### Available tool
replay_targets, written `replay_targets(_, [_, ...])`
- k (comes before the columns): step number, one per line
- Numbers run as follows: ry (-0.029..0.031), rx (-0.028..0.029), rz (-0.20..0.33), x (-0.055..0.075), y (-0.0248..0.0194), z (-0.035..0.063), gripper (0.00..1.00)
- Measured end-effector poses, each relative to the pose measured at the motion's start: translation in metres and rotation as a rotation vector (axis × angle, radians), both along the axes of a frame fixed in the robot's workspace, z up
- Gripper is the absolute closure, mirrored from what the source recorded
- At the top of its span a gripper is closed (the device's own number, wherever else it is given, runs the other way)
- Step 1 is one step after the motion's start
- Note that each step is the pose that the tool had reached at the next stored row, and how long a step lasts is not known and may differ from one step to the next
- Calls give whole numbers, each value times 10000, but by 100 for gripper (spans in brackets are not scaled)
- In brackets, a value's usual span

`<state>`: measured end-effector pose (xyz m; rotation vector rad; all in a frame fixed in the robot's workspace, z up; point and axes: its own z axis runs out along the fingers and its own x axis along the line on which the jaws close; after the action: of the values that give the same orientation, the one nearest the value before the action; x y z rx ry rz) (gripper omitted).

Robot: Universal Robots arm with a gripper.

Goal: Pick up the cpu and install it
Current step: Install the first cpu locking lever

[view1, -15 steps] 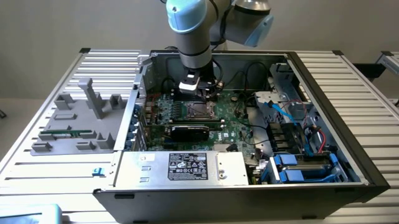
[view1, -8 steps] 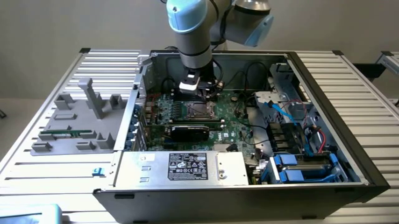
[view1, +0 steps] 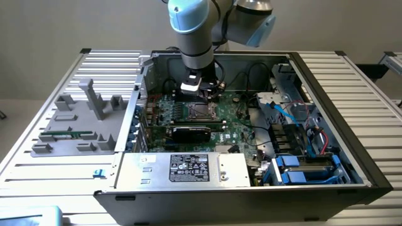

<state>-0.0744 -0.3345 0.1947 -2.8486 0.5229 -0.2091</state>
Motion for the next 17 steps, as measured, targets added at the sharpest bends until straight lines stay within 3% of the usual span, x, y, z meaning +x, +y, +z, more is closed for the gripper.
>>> replay_targets(17, [0, 20, 25, 1, 5, -13, 89])
